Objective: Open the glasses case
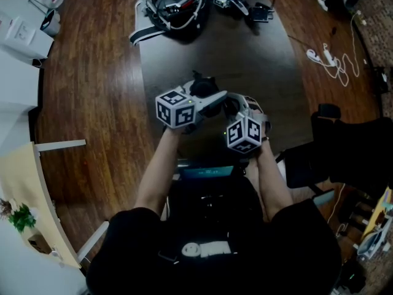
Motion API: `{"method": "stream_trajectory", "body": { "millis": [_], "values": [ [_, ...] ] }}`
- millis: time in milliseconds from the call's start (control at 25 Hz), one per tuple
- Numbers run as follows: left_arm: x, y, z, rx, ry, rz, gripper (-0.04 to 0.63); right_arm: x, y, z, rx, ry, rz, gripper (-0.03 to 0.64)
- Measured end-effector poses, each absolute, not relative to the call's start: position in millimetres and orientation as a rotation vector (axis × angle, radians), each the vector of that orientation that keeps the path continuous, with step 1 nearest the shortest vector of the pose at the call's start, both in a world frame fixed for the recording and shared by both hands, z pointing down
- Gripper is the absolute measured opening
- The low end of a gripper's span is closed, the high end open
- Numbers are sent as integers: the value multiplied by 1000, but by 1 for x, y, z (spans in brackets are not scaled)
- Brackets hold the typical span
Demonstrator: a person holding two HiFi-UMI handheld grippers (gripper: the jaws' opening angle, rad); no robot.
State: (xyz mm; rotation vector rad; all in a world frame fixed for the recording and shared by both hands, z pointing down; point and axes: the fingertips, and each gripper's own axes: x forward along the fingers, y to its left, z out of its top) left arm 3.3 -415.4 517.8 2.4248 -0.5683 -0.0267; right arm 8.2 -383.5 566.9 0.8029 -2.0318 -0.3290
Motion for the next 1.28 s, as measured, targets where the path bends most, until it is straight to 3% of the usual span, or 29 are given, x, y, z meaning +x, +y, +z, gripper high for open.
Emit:
{"method": "stream_trajectory", "body": {
  "millis": [600, 1280],
  "values": [
    [48, -374, 501, 2563, -230, 232, 276, 29, -370, 511, 695, -2314, -311, 16],
    [90, -339, 521, 2748, 17, 920, 276, 69, -348, 496, 440, -2477, -221, 15]
  ]
}}
